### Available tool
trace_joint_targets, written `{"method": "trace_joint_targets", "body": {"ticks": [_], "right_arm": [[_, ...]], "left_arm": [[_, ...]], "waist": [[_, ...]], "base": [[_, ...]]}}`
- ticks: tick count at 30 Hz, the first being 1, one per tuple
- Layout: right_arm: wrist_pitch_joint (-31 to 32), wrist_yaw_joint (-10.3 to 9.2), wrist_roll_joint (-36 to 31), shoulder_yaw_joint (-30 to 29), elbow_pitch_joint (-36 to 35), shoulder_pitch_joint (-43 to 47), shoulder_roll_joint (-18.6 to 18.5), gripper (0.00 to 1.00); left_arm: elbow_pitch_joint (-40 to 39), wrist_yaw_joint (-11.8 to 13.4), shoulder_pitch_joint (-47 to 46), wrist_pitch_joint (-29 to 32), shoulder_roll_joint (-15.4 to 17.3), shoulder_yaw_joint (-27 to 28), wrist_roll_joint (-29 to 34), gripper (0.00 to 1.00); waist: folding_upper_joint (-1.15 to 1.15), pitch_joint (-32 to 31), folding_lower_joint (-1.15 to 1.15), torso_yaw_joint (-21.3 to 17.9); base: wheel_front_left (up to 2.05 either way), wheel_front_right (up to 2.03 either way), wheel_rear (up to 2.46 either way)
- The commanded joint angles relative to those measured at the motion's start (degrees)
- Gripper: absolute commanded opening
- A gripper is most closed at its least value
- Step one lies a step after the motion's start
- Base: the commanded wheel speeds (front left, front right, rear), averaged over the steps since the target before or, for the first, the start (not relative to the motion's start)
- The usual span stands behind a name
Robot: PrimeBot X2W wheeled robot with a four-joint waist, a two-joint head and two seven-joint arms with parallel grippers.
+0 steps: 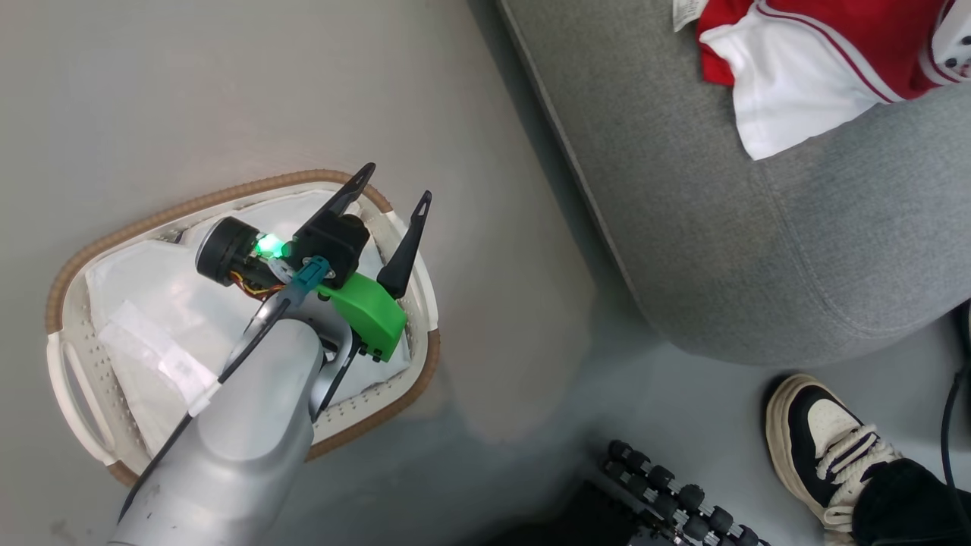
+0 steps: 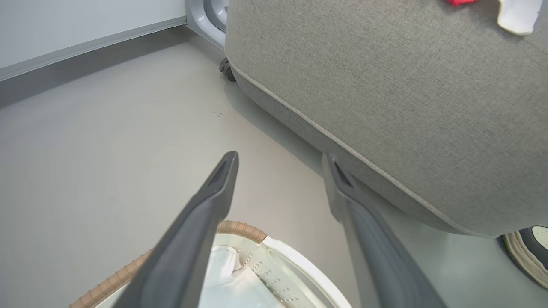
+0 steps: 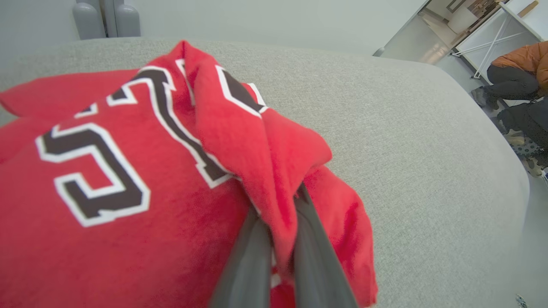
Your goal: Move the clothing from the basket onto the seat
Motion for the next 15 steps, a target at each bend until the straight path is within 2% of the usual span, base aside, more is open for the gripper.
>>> {"method": "trace_joint_targets", "body": {"ticks": [1,7,8,9,10,15], "right_arm": [[0.5,-0.08,0.2,-0.4,0.3,0.7,0.1,0.00],[3.5,-0.08,0.7,-1.6,0.6,1.4,1.2,0.00],[3.7,-0.08,0.7,-1.7,0.6,1.4,1.0,0.15],[3.8,-0.08,0.6,-1.7,0.6,1.5,0.9,0.45],[3.9,-0.08,0.5,-1.9,0.6,1.5,0.9,0.99],[4.5,-0.08,-0.1,-2.0,0.7,2.5,0.5,1.00]], "left_arm": [[-0.2,0.3,-0.9,-0.2,0.5,0.1,-0.3,1.00],[0.0,0.5,-1.1,-0.5,0.4,-0.1,-0.7,1.00],[0.2,0.5,-1.1,-0.5,0.2,-0.1,-0.8,1.00],[0.3,0.5,-1.2,-0.5,0.1,-0.1,-0.9,1.00],[0.4,0.5,-1.2,-0.6,0.1,-0.1,-1.0,1.00],[1.0,0.5,-0.8,-1.0,-0.3,-0.1,-1.5,1.00]], "waist": [[0.00,0.9,-0.01,0.8],[0.00,0.9,-0.01,1.0],[0.00,0.6,-0.01,1.0],[0.00,0.4,-0.01,1.0],[0.00,0.1,-0.01,1.0],[0.00,-1.8,-0.01,1.0]], "base": [[0.00,0.00,0.00],[0.00,0.00,0.00],[0.00,0.00,0.00],[0.00,0.00,0.00],[0.00,0.00,0.00],[0.00,0.00,0.00]]}}
